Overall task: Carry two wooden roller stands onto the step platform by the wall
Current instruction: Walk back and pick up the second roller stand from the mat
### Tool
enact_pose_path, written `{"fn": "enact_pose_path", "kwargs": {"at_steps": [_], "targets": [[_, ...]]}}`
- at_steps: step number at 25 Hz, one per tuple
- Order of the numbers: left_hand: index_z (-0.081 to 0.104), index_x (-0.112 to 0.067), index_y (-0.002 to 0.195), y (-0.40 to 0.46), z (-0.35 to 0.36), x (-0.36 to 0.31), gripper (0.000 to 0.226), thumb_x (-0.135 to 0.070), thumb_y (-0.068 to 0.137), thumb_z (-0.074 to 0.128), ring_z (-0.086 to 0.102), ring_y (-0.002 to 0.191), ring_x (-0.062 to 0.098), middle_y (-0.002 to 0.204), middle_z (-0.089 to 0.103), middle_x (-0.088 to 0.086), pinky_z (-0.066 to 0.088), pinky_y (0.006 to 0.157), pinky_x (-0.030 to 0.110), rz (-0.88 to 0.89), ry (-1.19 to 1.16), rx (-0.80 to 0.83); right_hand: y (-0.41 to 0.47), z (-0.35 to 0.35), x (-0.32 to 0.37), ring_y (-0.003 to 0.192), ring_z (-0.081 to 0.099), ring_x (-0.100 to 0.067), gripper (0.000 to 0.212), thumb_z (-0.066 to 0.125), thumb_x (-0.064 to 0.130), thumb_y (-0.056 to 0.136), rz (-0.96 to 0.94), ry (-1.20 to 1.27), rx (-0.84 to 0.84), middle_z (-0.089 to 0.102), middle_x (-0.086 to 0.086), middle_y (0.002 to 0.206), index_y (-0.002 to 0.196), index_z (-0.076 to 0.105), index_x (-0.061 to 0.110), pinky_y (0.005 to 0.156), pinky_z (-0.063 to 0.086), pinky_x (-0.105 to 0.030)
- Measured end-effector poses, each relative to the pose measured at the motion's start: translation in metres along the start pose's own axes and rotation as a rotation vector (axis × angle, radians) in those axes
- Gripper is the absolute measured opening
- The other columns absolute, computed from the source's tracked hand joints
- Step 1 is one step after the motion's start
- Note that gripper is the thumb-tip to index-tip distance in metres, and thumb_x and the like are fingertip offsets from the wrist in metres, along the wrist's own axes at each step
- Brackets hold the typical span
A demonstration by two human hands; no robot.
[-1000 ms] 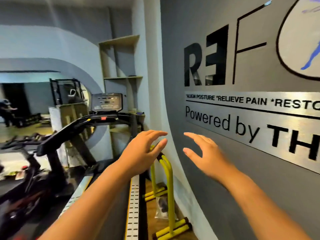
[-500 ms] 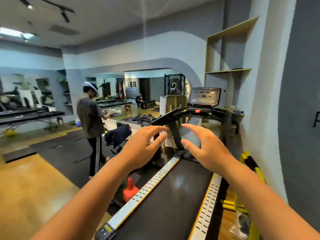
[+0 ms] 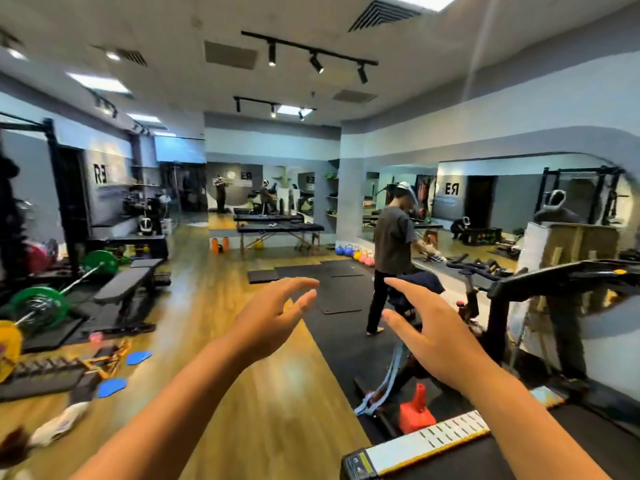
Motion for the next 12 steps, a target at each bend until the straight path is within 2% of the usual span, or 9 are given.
{"fn": "enact_pose_path", "kwargs": {"at_steps": [4,8,10,12], "targets": [[0.062,-0.032,0.140,-0.005,-0.059,0.077,0.040,-0.048,0.107,0.046,0.056,0.124,0.001,0.137,0.064,-0.015,0.045,0.102,0.026,-0.076,0.042,-0.026,0.066,0.077,0.038,0.143,0.041,-0.007,0.057,0.056,0.057,0.099,-0.057,0.056,0.038,0.047,0.022,0.151,0.154,0.042,0.044,0.114,0.038,-0.036],[0.062,-0.034,0.139,-0.002,-0.124,0.161,0.039,-0.049,0.107,0.046,0.055,0.120,-0.005,0.135,0.064,-0.018,0.037,0.090,0.006,-0.151,0.083,-0.059,0.131,0.160,0.072,0.141,0.043,-0.008,0.057,0.055,0.058,0.098,-0.064,0.132,0.056,0.048,0.021,0.148,0.153,0.043,0.046,0.105,0.038,-0.032],[0.061,-0.039,0.139,0.006,-0.148,0.199,0.039,-0.053,0.105,0.045,0.053,0.116,-0.013,0.133,0.062,-0.022,0.037,0.088,0.006,-0.178,0.077,-0.081,0.161,0.199,0.082,0.141,0.043,-0.007,0.056,0.056,0.056,0.099,-0.057,0.183,0.051,0.048,0.024,0.144,0.153,0.044,0.045,0.103,0.036,-0.030],[0.059,-0.041,0.140,0.020,-0.161,0.239,0.042,-0.055,0.104,0.044,0.051,0.118,-0.015,0.133,0.062,-0.023,0.039,0.090,0.011,-0.204,0.034,-0.093,0.192,0.238,0.092,0.140,0.043,-0.006,0.056,0.057,0.054,0.100,-0.052,0.214,0.063,0.048,0.022,0.147,0.153,0.044,0.043,0.102,0.036,-0.029]]}}
Point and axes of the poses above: each hand's wrist, its own y-axis towards the middle knuckle, its own z-axis out of the palm, x = y × z, the point moved 2 cm from there along y, towards the middle knuckle
